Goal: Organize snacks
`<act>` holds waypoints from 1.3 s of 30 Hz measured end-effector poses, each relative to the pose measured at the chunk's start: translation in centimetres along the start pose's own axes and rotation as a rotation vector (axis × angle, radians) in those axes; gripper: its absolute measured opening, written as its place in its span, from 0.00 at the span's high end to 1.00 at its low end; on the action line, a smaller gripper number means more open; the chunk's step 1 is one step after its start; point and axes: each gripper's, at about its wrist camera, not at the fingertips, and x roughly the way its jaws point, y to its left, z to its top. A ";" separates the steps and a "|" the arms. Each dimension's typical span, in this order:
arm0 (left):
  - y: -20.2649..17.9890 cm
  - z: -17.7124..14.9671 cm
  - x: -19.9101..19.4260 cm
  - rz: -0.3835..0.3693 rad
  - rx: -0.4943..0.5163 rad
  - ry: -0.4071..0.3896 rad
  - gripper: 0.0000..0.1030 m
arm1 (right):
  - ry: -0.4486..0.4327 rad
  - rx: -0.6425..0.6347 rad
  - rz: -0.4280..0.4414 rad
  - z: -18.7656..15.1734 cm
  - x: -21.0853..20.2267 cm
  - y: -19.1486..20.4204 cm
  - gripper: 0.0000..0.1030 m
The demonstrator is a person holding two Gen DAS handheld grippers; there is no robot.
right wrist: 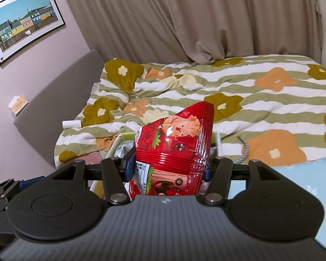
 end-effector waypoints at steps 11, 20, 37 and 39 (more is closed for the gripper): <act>0.5 -1.8 1.3 -0.018 0.002 0.050 0.00 | -0.003 0.026 -0.047 -2.0 1.0 -0.6 0.00; -0.9 -2.0 -2.7 0.000 -0.006 -0.007 0.00 | -0.059 -0.018 -0.044 -2.5 -4.2 -0.2 0.00; -8.1 -6.2 -14.8 0.022 0.024 -0.105 0.00 | -0.114 -0.068 -0.246 -10.0 -21.7 -3.0 0.00; -8.8 -7.2 -15.4 0.020 0.031 -0.100 0.00 | -0.100 -0.078 -0.282 -11.4 -22.8 -3.4 0.00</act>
